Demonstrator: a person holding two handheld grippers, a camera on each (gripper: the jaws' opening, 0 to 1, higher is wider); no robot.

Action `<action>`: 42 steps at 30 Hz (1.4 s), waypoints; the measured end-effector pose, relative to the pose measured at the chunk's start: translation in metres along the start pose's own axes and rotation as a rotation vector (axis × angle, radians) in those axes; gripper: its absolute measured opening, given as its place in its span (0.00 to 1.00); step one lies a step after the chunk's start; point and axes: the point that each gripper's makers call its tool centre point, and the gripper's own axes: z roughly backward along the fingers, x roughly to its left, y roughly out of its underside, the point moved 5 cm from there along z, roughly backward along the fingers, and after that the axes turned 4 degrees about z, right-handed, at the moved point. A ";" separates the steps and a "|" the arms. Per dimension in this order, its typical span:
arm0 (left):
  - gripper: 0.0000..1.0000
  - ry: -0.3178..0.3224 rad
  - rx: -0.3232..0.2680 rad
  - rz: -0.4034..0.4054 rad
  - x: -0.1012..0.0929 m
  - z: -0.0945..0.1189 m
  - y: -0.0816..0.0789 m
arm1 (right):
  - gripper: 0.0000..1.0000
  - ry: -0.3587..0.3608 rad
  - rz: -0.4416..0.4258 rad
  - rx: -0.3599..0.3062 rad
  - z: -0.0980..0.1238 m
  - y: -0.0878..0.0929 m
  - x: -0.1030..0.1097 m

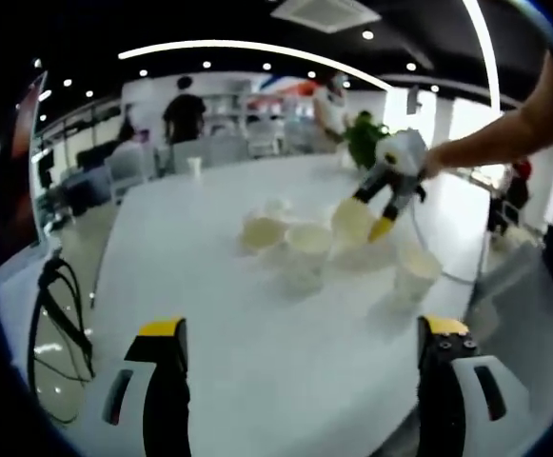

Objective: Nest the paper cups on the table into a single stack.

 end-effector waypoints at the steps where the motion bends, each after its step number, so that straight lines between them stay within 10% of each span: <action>1: 0.98 0.002 -0.002 -0.008 0.000 -0.001 -0.001 | 0.38 0.008 0.000 -0.002 0.001 0.000 -0.001; 26: 0.98 0.023 -0.011 -0.024 -0.002 -0.005 -0.014 | 0.38 0.274 -0.237 -0.354 0.038 -0.047 -0.023; 42: 0.98 0.030 -0.022 -0.006 0.002 -0.002 -0.011 | 0.38 0.415 -0.321 -0.461 0.059 -0.053 -0.038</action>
